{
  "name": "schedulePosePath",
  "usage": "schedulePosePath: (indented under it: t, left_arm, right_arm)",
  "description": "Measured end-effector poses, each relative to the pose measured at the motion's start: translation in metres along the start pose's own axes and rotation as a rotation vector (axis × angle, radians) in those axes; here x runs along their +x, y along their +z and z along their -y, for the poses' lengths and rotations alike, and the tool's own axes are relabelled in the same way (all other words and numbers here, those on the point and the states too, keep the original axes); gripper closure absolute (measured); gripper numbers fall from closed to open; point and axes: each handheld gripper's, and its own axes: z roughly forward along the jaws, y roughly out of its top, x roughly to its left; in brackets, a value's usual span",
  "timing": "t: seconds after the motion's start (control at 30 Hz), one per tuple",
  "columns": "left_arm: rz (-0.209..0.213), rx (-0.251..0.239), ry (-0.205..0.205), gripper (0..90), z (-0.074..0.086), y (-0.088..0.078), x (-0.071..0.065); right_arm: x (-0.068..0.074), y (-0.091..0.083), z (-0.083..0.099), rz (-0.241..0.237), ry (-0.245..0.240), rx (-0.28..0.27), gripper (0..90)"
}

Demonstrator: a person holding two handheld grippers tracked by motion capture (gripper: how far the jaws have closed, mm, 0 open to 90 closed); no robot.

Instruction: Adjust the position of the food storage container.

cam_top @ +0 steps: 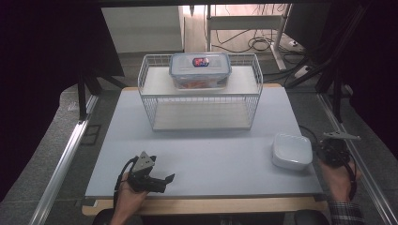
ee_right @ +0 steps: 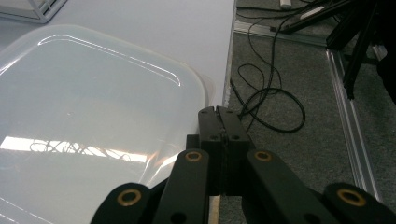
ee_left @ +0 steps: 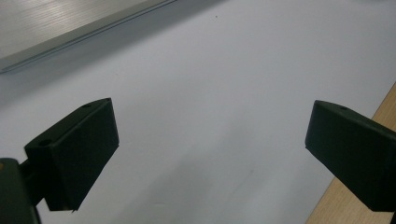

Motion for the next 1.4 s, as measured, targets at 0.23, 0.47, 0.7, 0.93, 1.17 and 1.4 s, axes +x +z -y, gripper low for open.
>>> schedulePosePath:
  t: [0.23,0.47,0.7,0.93,1.17,1.4]
  left_arm:
    - [-0.002,0.007,0.007,2.4,0.000,0.001,-0.001]
    - [-0.001,0.010,0.007,2.4,0.000,0.002,-0.001]
    - [-0.002,0.012,0.016,2.4,0.000,0.002,-0.002]
    - [-0.002,0.012,0.021,2.4,0.000,0.003,-0.003]
    - [-0.002,0.018,0.030,2.4,-0.001,0.004,-0.004]
    - [0.002,0.023,0.041,2.5,-0.001,0.004,-0.005]
  right_arm:
    - [0.011,0.006,-0.004,-0.059,-0.001,-0.013,89.6]
    - [0.031,0.009,-0.008,-0.135,-0.025,-0.012,89.5]
    - [0.057,0.012,-0.014,-0.206,-0.082,-0.008,89.5]
    - [0.082,0.014,-0.017,-0.291,-0.105,0.003,89.3]
    - [0.110,0.014,-0.019,-0.359,-0.147,0.012,88.6]
    - [0.131,0.017,-0.022,-0.419,-0.172,0.007,88.6]
